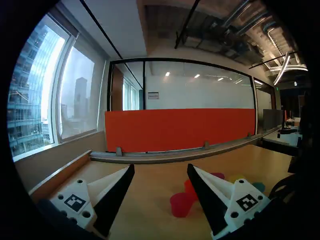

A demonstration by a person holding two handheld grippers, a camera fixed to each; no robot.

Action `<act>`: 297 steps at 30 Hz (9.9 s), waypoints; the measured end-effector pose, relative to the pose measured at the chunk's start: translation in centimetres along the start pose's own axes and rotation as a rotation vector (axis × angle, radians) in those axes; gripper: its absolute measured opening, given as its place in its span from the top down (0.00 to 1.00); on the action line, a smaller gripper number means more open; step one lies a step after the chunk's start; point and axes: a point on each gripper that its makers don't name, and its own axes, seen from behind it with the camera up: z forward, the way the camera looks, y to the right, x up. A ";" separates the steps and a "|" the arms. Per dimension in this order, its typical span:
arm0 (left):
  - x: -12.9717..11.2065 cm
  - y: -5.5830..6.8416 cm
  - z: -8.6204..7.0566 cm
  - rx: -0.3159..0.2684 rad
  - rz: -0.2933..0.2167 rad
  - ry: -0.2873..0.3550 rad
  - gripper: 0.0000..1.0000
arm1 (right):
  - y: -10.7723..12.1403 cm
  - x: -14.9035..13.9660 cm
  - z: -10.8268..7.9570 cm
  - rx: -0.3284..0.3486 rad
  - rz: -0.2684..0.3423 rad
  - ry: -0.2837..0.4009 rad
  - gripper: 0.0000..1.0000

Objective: Pour water

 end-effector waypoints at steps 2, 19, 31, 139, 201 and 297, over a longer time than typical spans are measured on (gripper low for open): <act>0.9 0.0 0.1 -0.010 -0.001 -0.007 0.02 | 0.1 1.0 0.0 0.003 -0.005 0.000 0.00; 7.1 1.6 1.0 -0.131 -0.031 -0.046 0.02 | 0.1 7.6 0.3 0.059 0.024 0.006 0.00; 8.3 4.2 0.7 -0.275 -0.049 -0.037 0.02 | -2.9 7.3 -0.5 0.225 -0.001 -0.011 0.00; -16.0 14.1 2.7 -0.677 0.186 -0.465 0.02 | -13.9 -17.5 -2.4 0.743 -0.255 -0.555 0.00; -20.7 19.5 7.3 -0.702 0.254 -0.565 0.06 | -15.2 -20.0 -0.8 0.768 -0.285 -0.577 0.00; -6.6 16.2 -1.2 -0.633 0.118 -0.197 0.14 | -15.5 -4.1 -1.6 0.650 -0.068 -0.150 0.09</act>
